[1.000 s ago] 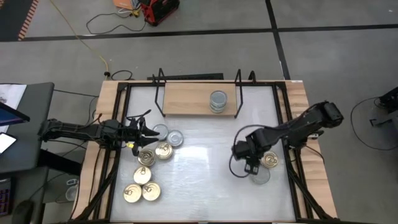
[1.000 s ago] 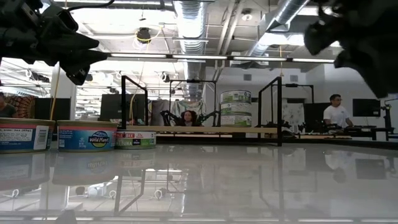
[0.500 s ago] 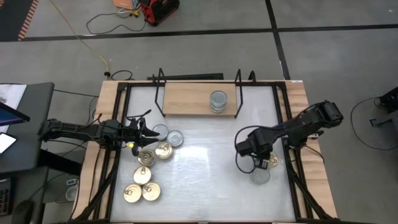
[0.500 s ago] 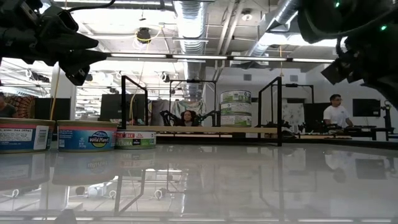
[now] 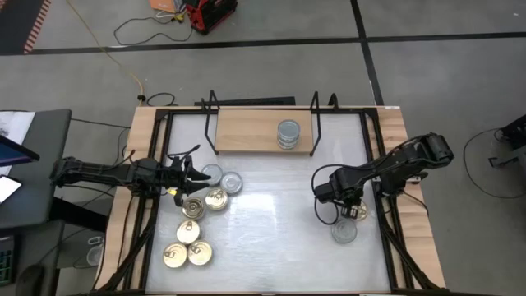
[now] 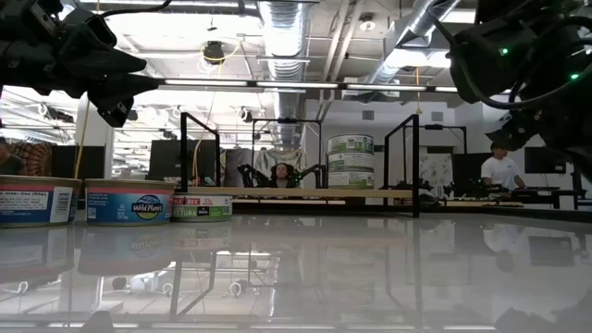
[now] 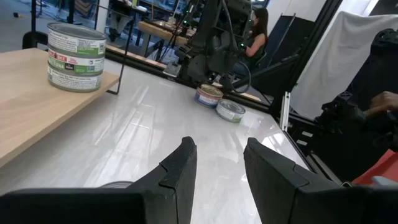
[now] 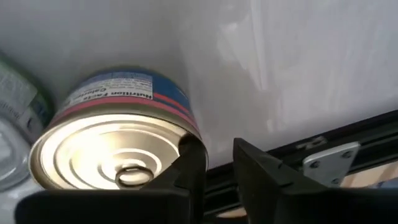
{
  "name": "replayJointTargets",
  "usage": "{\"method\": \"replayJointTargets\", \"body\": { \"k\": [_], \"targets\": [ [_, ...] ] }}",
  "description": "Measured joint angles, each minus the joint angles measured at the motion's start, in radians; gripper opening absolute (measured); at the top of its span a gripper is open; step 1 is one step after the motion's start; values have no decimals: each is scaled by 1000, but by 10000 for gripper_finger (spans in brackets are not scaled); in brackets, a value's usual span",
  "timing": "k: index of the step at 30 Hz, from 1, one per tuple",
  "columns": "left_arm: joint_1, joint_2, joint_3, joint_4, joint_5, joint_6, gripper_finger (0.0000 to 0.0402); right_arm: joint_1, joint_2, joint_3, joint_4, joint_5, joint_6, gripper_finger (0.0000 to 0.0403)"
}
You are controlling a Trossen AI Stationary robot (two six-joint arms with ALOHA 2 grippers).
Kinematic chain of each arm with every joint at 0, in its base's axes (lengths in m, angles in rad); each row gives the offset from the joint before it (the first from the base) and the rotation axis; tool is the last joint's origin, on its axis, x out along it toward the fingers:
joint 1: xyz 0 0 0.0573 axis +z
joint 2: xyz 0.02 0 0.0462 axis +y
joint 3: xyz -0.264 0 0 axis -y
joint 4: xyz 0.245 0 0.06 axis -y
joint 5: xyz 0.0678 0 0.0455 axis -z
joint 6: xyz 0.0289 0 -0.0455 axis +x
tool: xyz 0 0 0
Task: Stack canned seafood by type on shelf
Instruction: Put the blue pink tuna can on the shelf
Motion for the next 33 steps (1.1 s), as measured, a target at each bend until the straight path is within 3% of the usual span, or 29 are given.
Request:
{"method": "replayJointTargets", "body": {
  "k": [13, 19, 27, 33],
  "targets": [
    [0, 0, -1, 0, -1, 0, 126, -44, -1, -1, 128, 67, -49, 47],
    [0, 0, -1, 0, 2, 0, 126, -107, 2, -14, 260, 9, -175, 25],
    [0, 0, -1, 3, -2, 11, 126, -182, -24, -14, 232, 64, -144, 28],
    [0, 0, -1, 3, -3, 11, 126, -159, -82, 61, 212, 83, -123, 34]
  ]
}}
